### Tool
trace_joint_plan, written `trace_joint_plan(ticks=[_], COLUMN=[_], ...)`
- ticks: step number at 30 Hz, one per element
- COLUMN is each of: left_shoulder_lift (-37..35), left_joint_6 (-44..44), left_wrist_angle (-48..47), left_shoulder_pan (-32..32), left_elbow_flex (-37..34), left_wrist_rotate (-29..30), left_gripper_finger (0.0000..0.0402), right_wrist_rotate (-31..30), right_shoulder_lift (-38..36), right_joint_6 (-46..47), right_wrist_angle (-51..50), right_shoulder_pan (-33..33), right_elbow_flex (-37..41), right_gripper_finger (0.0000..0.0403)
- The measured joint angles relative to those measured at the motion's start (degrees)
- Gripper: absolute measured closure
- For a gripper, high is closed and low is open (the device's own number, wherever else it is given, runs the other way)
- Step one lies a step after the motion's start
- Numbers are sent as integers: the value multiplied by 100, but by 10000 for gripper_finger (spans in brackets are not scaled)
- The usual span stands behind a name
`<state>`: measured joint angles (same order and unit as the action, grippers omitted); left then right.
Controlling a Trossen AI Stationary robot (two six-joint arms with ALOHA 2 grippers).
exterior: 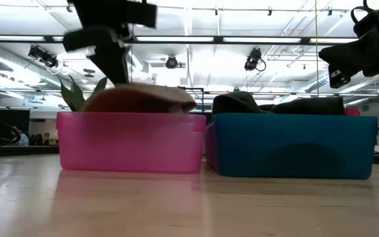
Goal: Pick & Place hat
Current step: Put the bottom brown cap into the red bin, then put the brown cap into the red bin
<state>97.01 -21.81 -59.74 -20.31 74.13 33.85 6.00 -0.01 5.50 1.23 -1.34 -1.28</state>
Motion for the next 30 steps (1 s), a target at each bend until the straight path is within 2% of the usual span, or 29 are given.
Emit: trace_joint_plan(ticks=[4, 10, 18, 25, 30], left_shoulder_lift=[0, 15, 15, 15, 13], left_joint_6=[6, 7, 316, 558, 906], left_wrist_angle=[430, 997, 1533, 1293, 541], left_shoulder_pan=[175, 399, 489, 489, 486], left_elbow_flex=[-247, -555, -595, -527, -129], left_wrist_rotate=[-210, -878, -1738, -1746, -931], left_gripper_finger=[399, 396, 322, 239, 205], right_wrist_rotate=[0, 0, 0, 0, 0], right_shoulder_lift=[0, 0, 0, 0, 0], right_joint_6=[-1, -2, 0, -1, 0], right_wrist_angle=[0, 0, -2, -2, -2], right_shoulder_pan=[-2, 0, -1, -1, 0], right_elbow_flex=[0, 0, 0, 0, 0], right_gripper_finger=[372, 372, 372, 372, 372])
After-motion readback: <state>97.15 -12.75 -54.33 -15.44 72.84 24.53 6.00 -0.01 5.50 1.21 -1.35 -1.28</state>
